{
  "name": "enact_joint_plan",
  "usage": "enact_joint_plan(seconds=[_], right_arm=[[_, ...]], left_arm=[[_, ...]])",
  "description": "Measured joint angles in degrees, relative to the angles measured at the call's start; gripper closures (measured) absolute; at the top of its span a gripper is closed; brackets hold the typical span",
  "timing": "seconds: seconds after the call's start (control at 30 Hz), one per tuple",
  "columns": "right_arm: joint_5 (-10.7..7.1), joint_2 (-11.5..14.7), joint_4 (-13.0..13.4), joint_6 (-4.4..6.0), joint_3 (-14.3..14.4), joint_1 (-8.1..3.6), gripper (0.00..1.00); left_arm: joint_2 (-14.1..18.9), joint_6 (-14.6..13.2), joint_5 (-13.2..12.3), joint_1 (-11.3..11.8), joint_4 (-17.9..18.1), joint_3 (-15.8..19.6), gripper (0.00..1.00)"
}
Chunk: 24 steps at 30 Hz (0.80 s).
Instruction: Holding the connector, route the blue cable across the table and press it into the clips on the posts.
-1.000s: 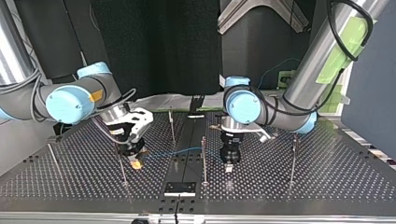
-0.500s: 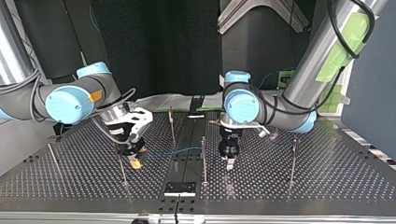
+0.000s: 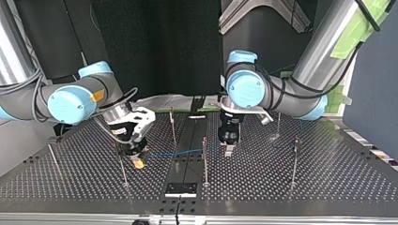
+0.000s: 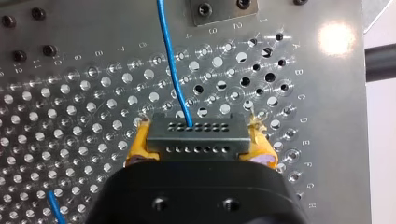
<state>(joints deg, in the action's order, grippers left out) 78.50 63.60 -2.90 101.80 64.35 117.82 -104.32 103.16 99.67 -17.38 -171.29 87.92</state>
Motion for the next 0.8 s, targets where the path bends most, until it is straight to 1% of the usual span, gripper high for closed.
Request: enact_joint_plan(seconds=[0.13,0.43,0.63,0.8], right_arm=[[0.00,0.00,-0.07,0.00,0.02,0.10,1.00],[0.11,0.00,-0.31,-0.10,0.45,0.08,1.00],[0.46,0.03,-0.31,-0.33,0.95,-0.19,1.00],[0.52,0.07,-0.34,-0.42,0.99,-0.38,1.00]], left_arm=[[2.23,-0.06,-0.60,-0.48,-0.05,2.08,0.00],[6.61,-0.56,-0.42,-2.10,-0.13,5.45,0.00],[9.73,-1.48,-0.33,-3.31,-0.52,5.89,0.00],[10.69,-3.25,-0.24,-5.04,-0.78,5.84,0.00]])
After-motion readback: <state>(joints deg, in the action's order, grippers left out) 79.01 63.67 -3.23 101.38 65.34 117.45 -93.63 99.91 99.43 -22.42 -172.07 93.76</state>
